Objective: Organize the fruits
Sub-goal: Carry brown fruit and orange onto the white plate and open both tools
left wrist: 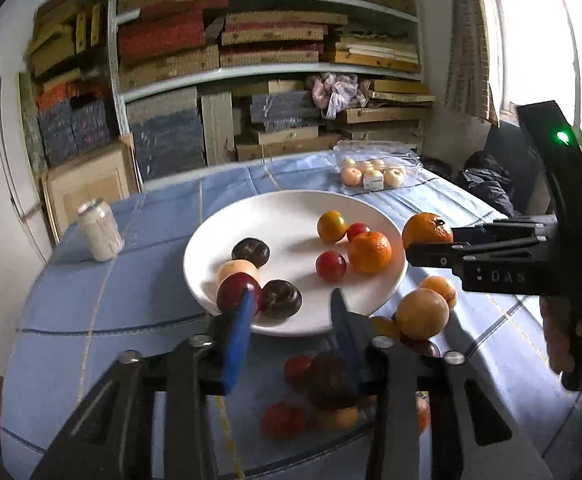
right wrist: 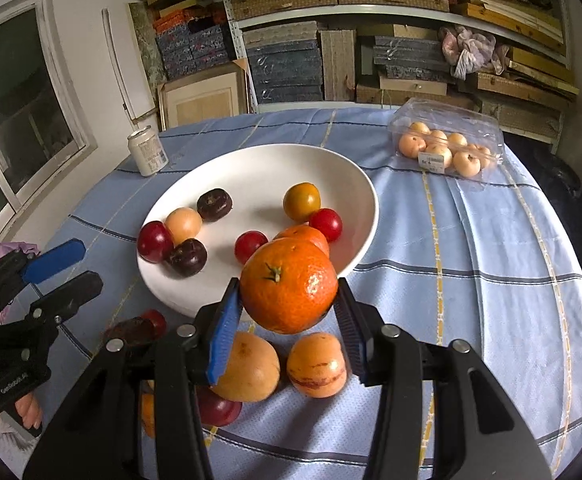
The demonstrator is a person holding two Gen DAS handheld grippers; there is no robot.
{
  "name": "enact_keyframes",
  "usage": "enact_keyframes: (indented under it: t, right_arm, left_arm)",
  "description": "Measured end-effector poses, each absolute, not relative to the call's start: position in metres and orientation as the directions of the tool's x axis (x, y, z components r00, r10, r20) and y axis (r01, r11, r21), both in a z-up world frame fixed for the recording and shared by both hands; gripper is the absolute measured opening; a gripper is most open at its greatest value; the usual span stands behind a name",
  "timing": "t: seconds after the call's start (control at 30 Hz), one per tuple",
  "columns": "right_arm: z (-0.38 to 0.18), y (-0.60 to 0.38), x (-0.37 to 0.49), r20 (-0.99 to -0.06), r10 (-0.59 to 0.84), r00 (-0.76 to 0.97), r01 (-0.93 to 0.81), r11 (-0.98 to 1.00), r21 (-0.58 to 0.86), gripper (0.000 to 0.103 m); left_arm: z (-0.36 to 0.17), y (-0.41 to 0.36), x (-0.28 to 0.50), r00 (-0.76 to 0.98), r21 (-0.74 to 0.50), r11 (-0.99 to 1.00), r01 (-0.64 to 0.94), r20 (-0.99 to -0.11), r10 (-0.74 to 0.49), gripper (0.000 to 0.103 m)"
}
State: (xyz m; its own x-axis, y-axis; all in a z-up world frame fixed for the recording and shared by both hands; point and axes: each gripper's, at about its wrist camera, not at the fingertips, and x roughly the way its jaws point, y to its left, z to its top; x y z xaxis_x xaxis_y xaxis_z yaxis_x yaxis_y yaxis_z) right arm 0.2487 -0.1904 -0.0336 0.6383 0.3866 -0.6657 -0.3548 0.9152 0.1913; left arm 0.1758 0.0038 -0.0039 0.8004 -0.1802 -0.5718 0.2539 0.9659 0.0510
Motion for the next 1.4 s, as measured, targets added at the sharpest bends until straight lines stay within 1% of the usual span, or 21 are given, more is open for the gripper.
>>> enact_keyframes:
  t: [0.1, 0.2, 0.3, 0.37, 0.4, 0.43, 0.47, 0.5, 0.53, 0.6, 0.63, 0.67, 0.7, 0.73, 0.77, 0.97, 1.0, 1.07, 1.17, 1.27, 1.4]
  right_arm:
    - [-0.033, -0.181, 0.259, -0.672, 0.382, 0.634, -0.353, 0.917, 0.188, 0.046]
    - [-0.032, -0.171, 0.269, -0.677, 0.381, 0.629, -0.362, 0.915, 0.179, 0.046]
    - [-0.031, -0.17, 0.273, -0.669, 0.401, 0.625, -0.369, 0.908, 0.199, 0.046]
    - [-0.032, -0.172, 0.271, -0.671, 0.404, 0.622, -0.377, 0.905, 0.196, 0.046]
    - [-0.032, -0.173, 0.271, -0.67, 0.402, 0.624, -0.374, 0.906, 0.195, 0.046]
    - [-0.032, -0.174, 0.271, -0.67, 0.404, 0.623, -0.373, 0.906, 0.2, 0.046]
    - [-0.032, -0.174, 0.271, -0.67, 0.407, 0.62, -0.374, 0.905, 0.203, 0.046]
    - [-0.031, -0.174, 0.27, -0.67, 0.407, 0.621, -0.375, 0.905, 0.202, 0.046]
    - [-0.031, -0.175, 0.268, -0.668, 0.403, 0.625, -0.374, 0.906, 0.197, 0.046]
    - [-0.03, -0.176, 0.265, -0.666, 0.404, 0.627, -0.374, 0.906, 0.198, 0.046]
    - [-0.03, -0.177, 0.264, -0.665, 0.408, 0.626, -0.375, 0.905, 0.202, 0.046]
    - [-0.029, -0.177, 0.263, -0.664, 0.41, 0.625, -0.376, 0.904, 0.204, 0.046]
    - [-0.029, -0.177, 0.263, -0.663, 0.413, 0.624, -0.378, 0.902, 0.207, 0.046]
    - [-0.029, -0.178, 0.263, -0.664, 0.416, 0.622, -0.379, 0.901, 0.209, 0.046]
    - [-0.03, -0.177, 0.263, -0.665, 0.417, 0.619, -0.38, 0.9, 0.211, 0.046]
    - [-0.03, -0.179, 0.26, -0.665, 0.421, 0.616, -0.381, 0.899, 0.216, 0.046]
    - [-0.03, -0.179, 0.26, -0.664, 0.42, 0.618, -0.381, 0.9, 0.214, 0.046]
    - [-0.028, -0.179, 0.261, -0.657, 0.414, 0.63, -0.372, 0.904, 0.212, 0.046]
    - [-0.024, -0.177, 0.271, -0.651, 0.394, 0.649, -0.358, 0.913, 0.195, 0.046]
    - [-0.02, -0.169, 0.286, -0.652, 0.361, 0.667, -0.345, 0.925, 0.159, 0.046]
    - [-0.028, -0.155, 0.309, -0.676, 0.343, 0.652, -0.352, 0.927, 0.131, 0.046]
  left_arm:
    - [-0.009, 0.016, 0.202, 0.788, -0.015, 0.98, 0.2, -0.592, -0.17, 0.034]
    - [-0.014, 0.038, 0.219, 0.742, -0.167, 0.971, 0.171, -0.627, -0.238, 0.035]
    - [-0.019, 0.049, 0.202, 0.729, -0.183, 0.97, 0.157, -0.641, -0.239, 0.035]
    - [-0.029, 0.049, 0.181, 0.693, -0.168, 0.964, 0.206, -0.671, -0.264, 0.042]
    - [-0.033, 0.048, 0.175, 0.676, -0.166, 0.962, 0.217, -0.685, -0.271, 0.055]
    - [-0.04, 0.046, 0.169, 0.663, -0.159, 0.962, 0.22, -0.7, -0.267, 0.064]
    - [-0.044, 0.044, 0.166, 0.66, -0.16, 0.961, 0.225, -0.7, -0.271, 0.066]
    - [-0.047, 0.041, 0.164, 0.654, -0.156, 0.959, 0.237, -0.704, -0.277, 0.071]
    - [-0.051, 0.037, 0.164, 0.647, -0.131, 0.961, 0.244, -0.716, -0.262, 0.071]
    - [-0.063, 0.033, 0.165, 0.642, -0.03, 0.977, 0.21, -0.749, -0.161, 0.071]
    - [-0.072, 0.035, 0.165, 0.624, -0.017, 0.98, 0.2, -0.769, -0.141, 0.07]
    - [-0.079, 0.038, 0.165, 0.605, -0.031, 0.98, 0.199, -0.782, -0.147, 0.07]
    - [-0.079, 0.041, 0.163, 0.611, -0.031, 0.98, 0.195, -0.778, -0.147, 0.065]
    - [-0.075, 0.042, 0.16, 0.609, -0.042, 0.979, 0.198, -0.777, -0.156, 0.052]
    - [-0.076, 0.044, 0.161, 0.599, -0.058, 0.977, 0.206, -0.782, -0.172, 0.047]
    - [-0.075, 0.045, 0.154, 0.609, -0.07, 0.976, 0.205, -0.771, -0.184, 0.046]
    - [-0.073, 0.044, 0.154, 0.612, -0.081, 0.975, 0.208, -0.766, -0.194, 0.046]
    - [-0.059, 0.04, 0.159, 0.639, -0.06, 0.976, 0.209, -0.747, -0.183, 0.046]
    - [-0.029, 0.034, 0.185, 0.686, -0.045, 0.976, 0.215, -0.704, -0.184, 0.046]
    - [-0.003, 0.023, 0.231, 0.728, -0.03, 0.977, 0.21, -0.663, -0.177, 0.046]
    - [-0.007, 0.016, 0.294, 0.715, -0.052, 0.984, 0.172, -0.681, -0.16, 0.046]
